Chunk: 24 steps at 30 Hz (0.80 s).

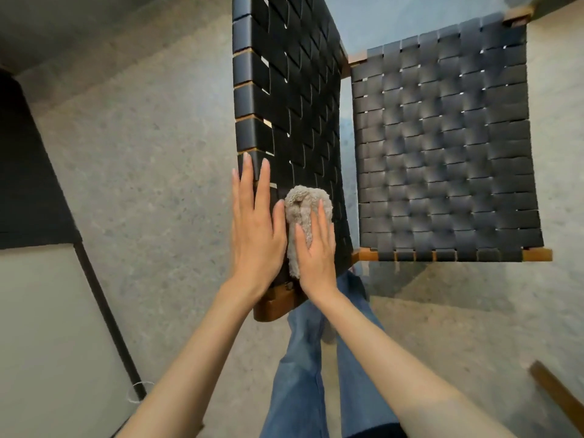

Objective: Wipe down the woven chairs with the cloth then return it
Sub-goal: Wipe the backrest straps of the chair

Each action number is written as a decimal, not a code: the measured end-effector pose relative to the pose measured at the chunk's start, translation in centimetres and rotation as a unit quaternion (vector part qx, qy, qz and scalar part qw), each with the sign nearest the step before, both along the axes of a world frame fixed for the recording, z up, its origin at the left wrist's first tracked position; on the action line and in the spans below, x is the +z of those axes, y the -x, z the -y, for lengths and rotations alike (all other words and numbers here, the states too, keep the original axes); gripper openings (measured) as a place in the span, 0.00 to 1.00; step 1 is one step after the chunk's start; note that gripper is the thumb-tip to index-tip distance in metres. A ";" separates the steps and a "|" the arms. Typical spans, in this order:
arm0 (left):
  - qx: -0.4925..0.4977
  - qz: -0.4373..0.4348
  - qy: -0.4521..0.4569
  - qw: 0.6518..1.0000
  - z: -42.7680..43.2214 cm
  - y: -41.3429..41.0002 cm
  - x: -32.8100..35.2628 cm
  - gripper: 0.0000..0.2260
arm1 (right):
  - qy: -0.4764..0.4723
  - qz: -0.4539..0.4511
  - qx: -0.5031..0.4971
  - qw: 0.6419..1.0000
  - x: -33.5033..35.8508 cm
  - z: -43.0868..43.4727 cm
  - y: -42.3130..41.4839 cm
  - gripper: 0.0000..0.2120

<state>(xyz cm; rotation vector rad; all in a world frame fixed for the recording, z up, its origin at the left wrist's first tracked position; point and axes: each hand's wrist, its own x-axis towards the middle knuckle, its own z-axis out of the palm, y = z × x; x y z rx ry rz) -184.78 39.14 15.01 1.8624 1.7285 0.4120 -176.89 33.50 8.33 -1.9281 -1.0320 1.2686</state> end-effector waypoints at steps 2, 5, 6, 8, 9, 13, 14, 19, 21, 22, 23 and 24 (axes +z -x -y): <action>0.005 -0.015 -0.018 1.000 0.0 -0.4 -0.2 0.26 | 0.040 -0.019 0.003 0.999 -0.9 -0.2 -1.3 0.26; 0.017 -0.009 -0.028 0.999 0.0 -0.6 -0.3 0.27 | 0.024 -0.097 -0.028 0.995 -0.3 -0.5 -2.5 0.28; 0.024 0.000 -0.029 0.999 0.1 -0.6 -0.4 0.27 | -0.001 -0.125 -0.043 0.991 0.4 -0.5 -2.4 0.28; 0.034 0.031 -0.030 0.998 0.3 -0.4 -0.4 0.27 | -0.041 -0.143 -0.048 0.988 1.6 -0.4 -1.3 0.28; 0.033 0.044 -0.031 0.998 0.4 -0.3 -0.3 0.26 | -0.050 -0.125 -0.037 0.990 2.0 -0.3 -0.6 0.27; 0.016 0.050 -0.033 0.998 0.8 0.0 -0.2 0.26 | -0.012 -0.012 -0.022 1.000 1.2 -0.2 1.1 0.21; 0.015 0.042 -0.036 0.998 0.8 0.0 -0.3 0.26 | -0.005 0.003 -0.030 1.000 0.7 -0.3 1.1 0.20; 0.013 0.007 -0.054 0.998 0.7 -0.2 -0.6 0.27 | 0.026 0.042 -0.041 0.998 -4.1 -0.5 -0.4 0.24; 0.015 0.000 -0.056 0.998 0.8 -0.3 -0.7 0.27 | 0.041 0.033 -0.052 0.997 -6.7 -0.4 -1.5 0.24; 0.017 -0.001 -0.058 0.998 0.8 -0.3 -0.8 0.27 | 0.048 0.027 -0.057 0.997 -8.0 -0.4 -2.1 0.24; 0.020 0.000 -0.059 0.998 0.8 -0.3 -0.8 0.26 | 0.057 0.025 -0.059 0.996 -9.3 -0.3 -2.7 0.25; 0.022 0.001 -0.060 0.998 0.8 -0.3 -0.8 0.26 | 0.066 0.028 -0.058 0.996 -10.6 -0.2 -3.3 0.25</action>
